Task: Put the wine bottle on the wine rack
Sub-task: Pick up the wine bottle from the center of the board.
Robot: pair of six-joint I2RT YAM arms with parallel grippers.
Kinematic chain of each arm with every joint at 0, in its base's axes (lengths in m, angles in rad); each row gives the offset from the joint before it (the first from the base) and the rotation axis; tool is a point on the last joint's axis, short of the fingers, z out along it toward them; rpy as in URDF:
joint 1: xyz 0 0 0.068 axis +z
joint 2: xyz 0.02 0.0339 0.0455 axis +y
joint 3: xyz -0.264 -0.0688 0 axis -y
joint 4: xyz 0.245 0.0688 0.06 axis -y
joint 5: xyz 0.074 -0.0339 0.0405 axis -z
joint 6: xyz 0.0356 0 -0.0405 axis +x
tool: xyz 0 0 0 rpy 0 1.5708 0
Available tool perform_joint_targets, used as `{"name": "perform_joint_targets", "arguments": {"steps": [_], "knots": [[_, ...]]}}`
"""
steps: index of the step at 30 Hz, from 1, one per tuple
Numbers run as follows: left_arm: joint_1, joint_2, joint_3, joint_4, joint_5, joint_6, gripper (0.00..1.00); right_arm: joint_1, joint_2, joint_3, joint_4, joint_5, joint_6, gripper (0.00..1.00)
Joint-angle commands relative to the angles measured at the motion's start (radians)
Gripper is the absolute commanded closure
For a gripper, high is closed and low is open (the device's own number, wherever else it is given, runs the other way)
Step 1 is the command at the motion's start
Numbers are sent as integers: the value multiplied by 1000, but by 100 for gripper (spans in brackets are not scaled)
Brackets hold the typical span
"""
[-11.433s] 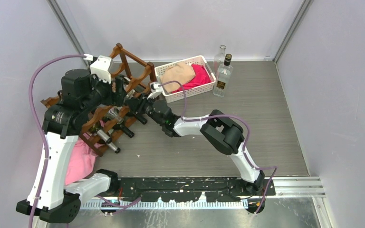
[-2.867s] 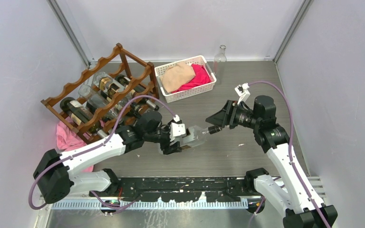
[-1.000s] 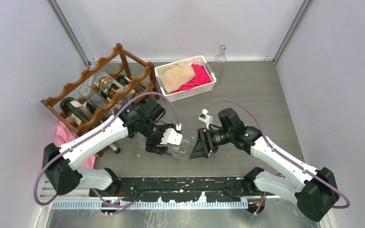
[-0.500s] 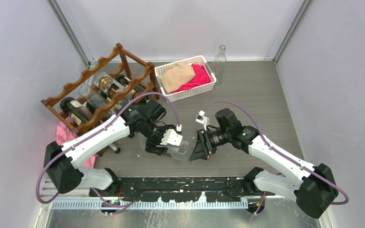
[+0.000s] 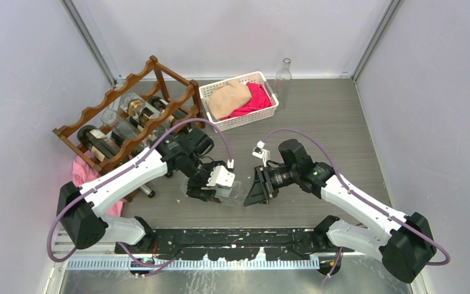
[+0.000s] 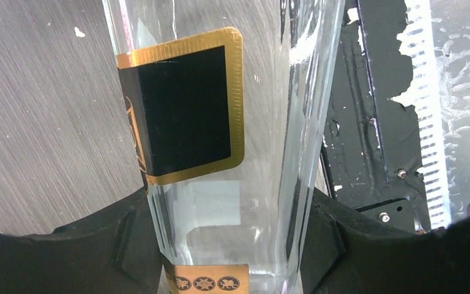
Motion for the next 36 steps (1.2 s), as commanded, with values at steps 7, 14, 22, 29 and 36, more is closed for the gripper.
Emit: {"name": "perform_joint_targets", "arguments": {"steps": [7, 14, 22, 29, 36], "knots": [[3, -103, 2, 182, 39, -98, 10, 3, -51, -17, 114, 10, 79, 99], [2, -163, -4, 201, 12, -94, 0, 4, -78, -47, 179, 25, 129, 99], [3, -263, -24, 334, -35, -261, 0, 3, -146, -78, 244, 66, 183, 99], [3, -369, -62, 505, -136, -565, 0, -23, -209, -70, 235, 113, 189, 99], [3, -482, -77, 699, -281, -1001, 0, -115, -231, -20, 226, 106, 175, 99]]}}
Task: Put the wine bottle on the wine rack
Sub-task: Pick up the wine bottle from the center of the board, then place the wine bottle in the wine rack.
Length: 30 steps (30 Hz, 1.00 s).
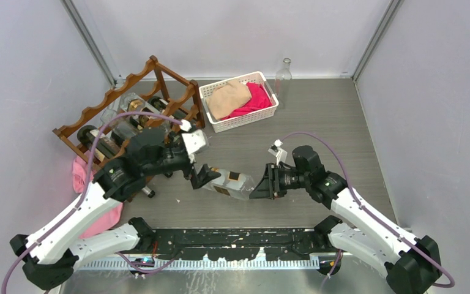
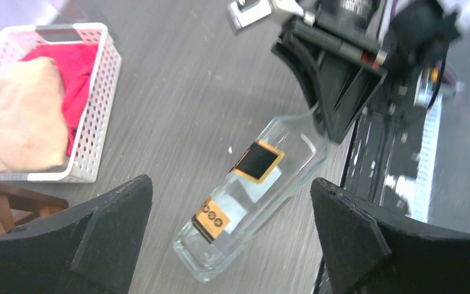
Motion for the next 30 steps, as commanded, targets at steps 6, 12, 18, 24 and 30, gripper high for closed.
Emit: {"name": "perform_joint_targets", "arguments": {"steps": [6, 12, 18, 24, 30], "knots": [[3, -55, 80, 82, -216, -381, 0, -152, -53, 150, 185, -84, -14, 99], [3, -53, 75, 54, -226, -412, 1, -173, -17, 187, 254, -59, -21, 99], [3, -81, 63, 67, -236, -429, 1, -172, 63, 222, 386, -43, -3, 99], [3, -88, 102, 26, -268, -408, 1, -172, 148, 240, 548, -21, 32, 99], [3, -77, 138, -10, -294, -378, 1, -172, 236, 266, 690, 0, 72, 99]]}}
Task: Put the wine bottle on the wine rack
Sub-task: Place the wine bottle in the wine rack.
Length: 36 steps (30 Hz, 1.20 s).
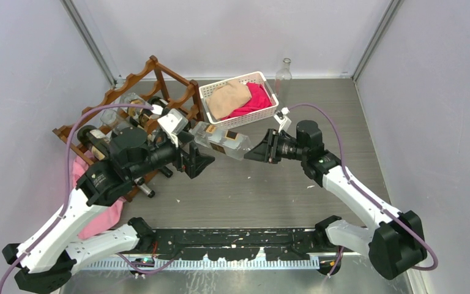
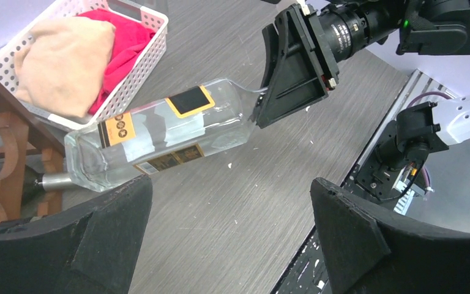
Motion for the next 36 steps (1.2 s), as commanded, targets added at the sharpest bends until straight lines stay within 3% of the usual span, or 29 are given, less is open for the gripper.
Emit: {"name": "perform_joint_targets", "arguments": {"steps": [1, 12, 36], "knots": [[3, -2, 59, -5, -35, 31, 1, 1, 26, 125, 378, -20, 44, 99], [3, -6, 83, -18, -59, 54, 1, 6, 211, 182, 570, 15, 111, 99], [3, -24, 90, -45, -85, 74, 0, 100, 490, 293, 814, 99, 178, 99]]}}
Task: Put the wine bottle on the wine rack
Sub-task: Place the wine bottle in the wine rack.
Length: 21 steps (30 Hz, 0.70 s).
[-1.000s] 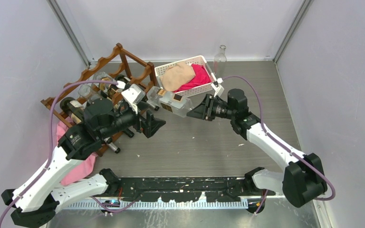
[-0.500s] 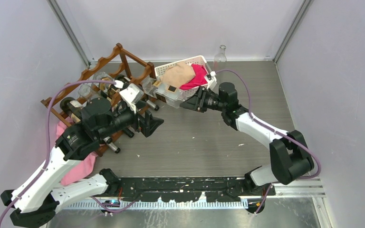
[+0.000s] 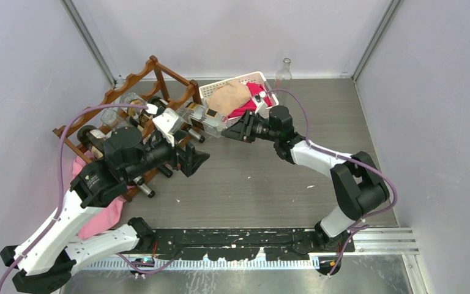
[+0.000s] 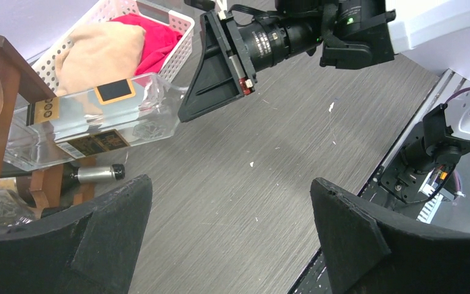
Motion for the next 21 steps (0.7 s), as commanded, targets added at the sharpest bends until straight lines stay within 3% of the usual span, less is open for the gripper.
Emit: {"name": "perform_joint_targets", "arguments": {"steps": [1, 21], "knots": [[3, -18, 42, 12, -15, 19, 0, 26, 6, 113, 342, 27, 11, 99], [3, -27, 67, -5, -40, 47, 0, 112, 325, 366, 479, 148, -47, 99]]}}
